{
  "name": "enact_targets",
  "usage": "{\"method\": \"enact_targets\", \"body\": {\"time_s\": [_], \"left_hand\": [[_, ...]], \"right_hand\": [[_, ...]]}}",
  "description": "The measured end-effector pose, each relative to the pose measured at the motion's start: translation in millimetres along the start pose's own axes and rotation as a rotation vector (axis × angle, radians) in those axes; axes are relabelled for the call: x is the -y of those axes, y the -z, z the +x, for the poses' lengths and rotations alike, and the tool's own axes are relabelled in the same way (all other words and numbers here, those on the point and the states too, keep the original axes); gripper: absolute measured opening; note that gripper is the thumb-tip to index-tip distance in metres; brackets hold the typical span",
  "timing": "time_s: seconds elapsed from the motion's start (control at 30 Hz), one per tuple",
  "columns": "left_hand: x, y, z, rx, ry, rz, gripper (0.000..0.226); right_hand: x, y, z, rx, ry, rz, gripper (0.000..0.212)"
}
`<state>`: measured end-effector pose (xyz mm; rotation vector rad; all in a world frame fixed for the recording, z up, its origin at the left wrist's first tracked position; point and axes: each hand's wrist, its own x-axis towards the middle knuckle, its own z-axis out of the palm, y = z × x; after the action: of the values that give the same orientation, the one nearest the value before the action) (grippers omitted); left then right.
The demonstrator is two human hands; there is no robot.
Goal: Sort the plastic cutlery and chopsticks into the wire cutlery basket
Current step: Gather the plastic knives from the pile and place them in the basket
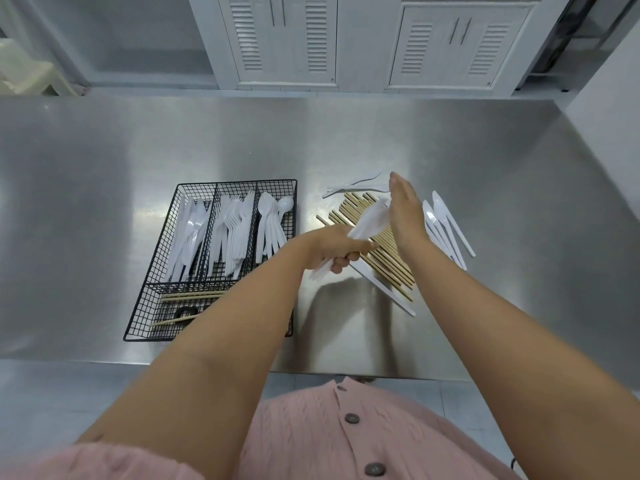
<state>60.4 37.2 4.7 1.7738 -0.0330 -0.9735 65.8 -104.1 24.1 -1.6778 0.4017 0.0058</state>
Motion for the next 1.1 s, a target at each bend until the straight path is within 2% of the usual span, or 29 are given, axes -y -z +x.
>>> {"method": "enact_targets", "body": {"time_s": [0.07,0.17,0.3,0.33,0.4,0.47,0.5,0.57,0.67,0.77,0.93,1.1], "left_hand": [[0,-2,-1,0.053,0.024,0.002,0.021],[1,-3,0,0.009,0.037,-0.001,0.026],[0,3,4,-0.264,0.024,-0.154,0.032],[1,6,5,-0.333,0.019,-0.239,0.032],[7,11,7,-0.417,0.018,-0.407,0.031],[12,11,8,-0.438,0.034,-0.512,0.03],[14,10,7,-0.433,0.044,-0.535,0.03],[17,5,6,-0.413,0.059,-0.545,0.029],[21,-2,3,-0.417,0.074,-0.542,0.026],[24,-5,0,-0.441,0.066,-0.537,0.026],[23,-8,-1,-0.503,0.032,-0.54,0.034],[19,-20,1,-0.465,-0.062,-0.527,0.029]], "right_hand": [[1,-1,0,0.093,0.013,-0.124,0.038],[-3,-5,-2,0.192,0.086,-0.25,0.035],[-15,4,-5,-0.001,0.092,-0.295,0.028],[-18,9,-7,0.005,0.096,-0.426,0.023],[-27,20,-13,0.198,0.082,-0.833,0.021],[-37,23,-23,0.398,0.051,-1.193,0.028],[-43,22,-27,0.432,0.063,-1.308,0.032],[-50,19,-34,0.402,0.12,-1.431,0.033],[-51,15,-38,0.371,0.215,-1.549,0.021],[-51,15,-43,0.371,0.234,-1.522,0.025],[-54,16,-42,0.153,0.396,-1.183,0.022],[-45,11,-40,0.256,0.339,-0.893,0.017]]}}
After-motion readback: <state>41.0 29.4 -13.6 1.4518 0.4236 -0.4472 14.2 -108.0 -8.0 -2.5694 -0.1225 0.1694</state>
